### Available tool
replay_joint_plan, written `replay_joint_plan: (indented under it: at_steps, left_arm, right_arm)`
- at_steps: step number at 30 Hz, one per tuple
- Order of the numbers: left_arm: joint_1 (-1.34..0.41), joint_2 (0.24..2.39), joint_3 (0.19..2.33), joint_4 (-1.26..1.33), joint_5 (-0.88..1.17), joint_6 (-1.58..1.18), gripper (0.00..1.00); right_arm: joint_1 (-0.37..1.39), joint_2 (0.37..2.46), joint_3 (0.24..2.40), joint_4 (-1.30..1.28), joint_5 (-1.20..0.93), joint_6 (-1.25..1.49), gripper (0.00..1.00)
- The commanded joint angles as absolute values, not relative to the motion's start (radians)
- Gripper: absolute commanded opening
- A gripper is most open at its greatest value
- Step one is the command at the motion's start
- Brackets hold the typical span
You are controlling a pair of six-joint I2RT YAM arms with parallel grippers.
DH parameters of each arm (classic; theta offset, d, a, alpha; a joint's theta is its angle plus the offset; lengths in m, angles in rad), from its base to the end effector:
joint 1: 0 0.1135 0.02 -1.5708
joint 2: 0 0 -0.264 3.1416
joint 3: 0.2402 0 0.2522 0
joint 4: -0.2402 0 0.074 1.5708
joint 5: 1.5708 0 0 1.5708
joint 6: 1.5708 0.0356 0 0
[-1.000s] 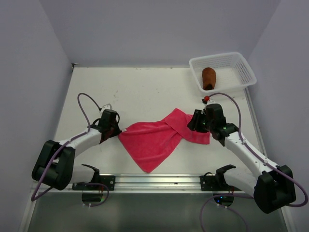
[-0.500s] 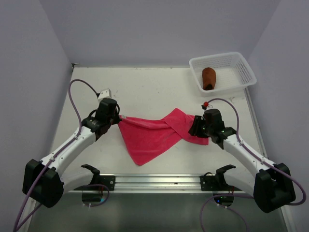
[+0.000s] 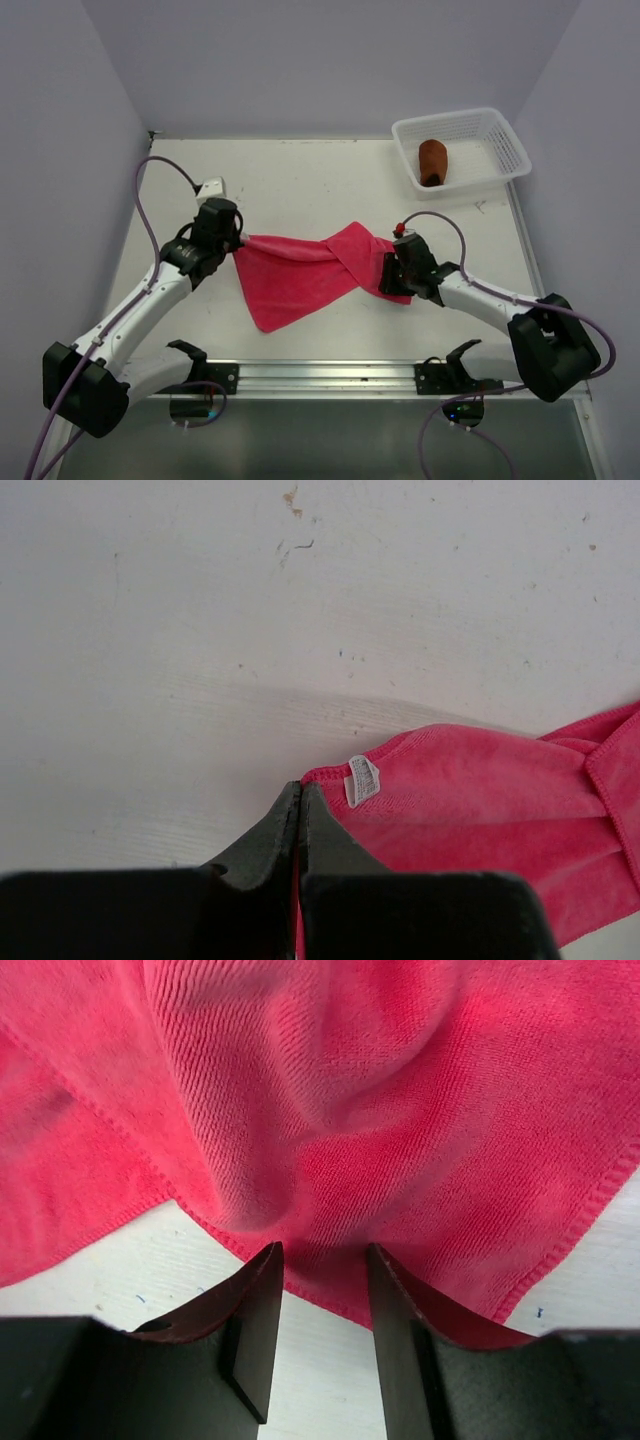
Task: Roll the towels
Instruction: Flatten the towel
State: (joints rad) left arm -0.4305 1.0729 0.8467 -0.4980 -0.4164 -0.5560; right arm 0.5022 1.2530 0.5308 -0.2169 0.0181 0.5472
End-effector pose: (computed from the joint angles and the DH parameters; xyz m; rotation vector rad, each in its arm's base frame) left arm 0.2113 -0.0812 0.2784 -0.3489 2.1948 -0.0603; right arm 0.1981 0.1081 0.1589 0.0651 2.5566 0.3986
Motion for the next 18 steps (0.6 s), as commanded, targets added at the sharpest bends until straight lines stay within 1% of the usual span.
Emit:
replay_joint_plan:
  at_steps: [1, 2, 3, 4, 6, 7, 8, 10, 11, 12, 15, 17, 18]
  left_arm:
    - [-0.433, 1.066, 0.905, -0.502, -0.452, -0.505, 0.0]
    - [-0.434, 1.065, 0.911, -0.503, -0.466, -0.473, 0.0]
    - [-0.436, 1.062, 0.931, -0.511, -0.533, -0.462, 0.0]
    - [-0.436, 1.063, 0.945, -0.523, -0.575, -0.462, 0.0]
    - [-0.434, 1.068, 0.997, -0.571, -0.644, -0.451, 0.0]
    - [-0.434, 1.069, 1.011, -0.584, -0.65, -0.443, 0.0]
    - [-0.434, 1.071, 1.032, -0.586, -0.652, -0.427, 0.0]
    - [-0.434, 1.068, 1.043, -0.586, -0.653, -0.408, 0.0]
    - [-0.434, 1.068, 1.049, -0.586, -0.663, -0.391, 0.0]
    - [-0.434, 1.071, 1.052, -0.592, -0.708, -0.382, 0.0]
    - [-0.434, 1.085, 1.062, -0.637, -0.831, -0.383, 0.0]
    - [-0.434, 1.077, 1.045, -0.638, -0.851, -0.385, 0.0]
    - [-0.434, 1.071, 1.032, -0.631, -0.844, -0.385, 0.0]
  right_arm:
    - [0.552, 1.33, 0.552, -0.17, 0.098, 0.584, 0.38]
    - [0.552, 1.341, 0.548, -0.152, 0.091, 0.598, 0.35]
    - [0.554, 1.348, 0.526, -0.132, 0.075, 0.609, 0.31]
    - [0.555, 1.359, 0.514, -0.102, 0.074, 0.636, 0.18]
    - [0.554, 1.355, 0.502, -0.097, 0.08, 0.656, 0.11]
    - [0.555, 1.347, 0.5, -0.109, 0.089, 0.66, 0.03]
    - [0.554, 1.32, 0.503, -0.121, 0.097, 0.661, 0.0]
    - [0.552, 1.27, 0.506, -0.17, 0.113, 0.679, 0.0]
    - [0.551, 1.199, 0.511, -0.19, 0.123, 0.687, 0.0]
    - [0.549, 1.162, 0.514, -0.218, 0.132, 0.698, 0.0]
    - [0.5, 0.964, 0.499, -0.299, 0.115, 0.784, 0.0]
    - [0.44, 0.878, 0.486, -0.348, 0.081, 0.856, 0.0]
    - [0.425, 0.803, 0.489, -0.371, 0.078, 0.886, 0.0]
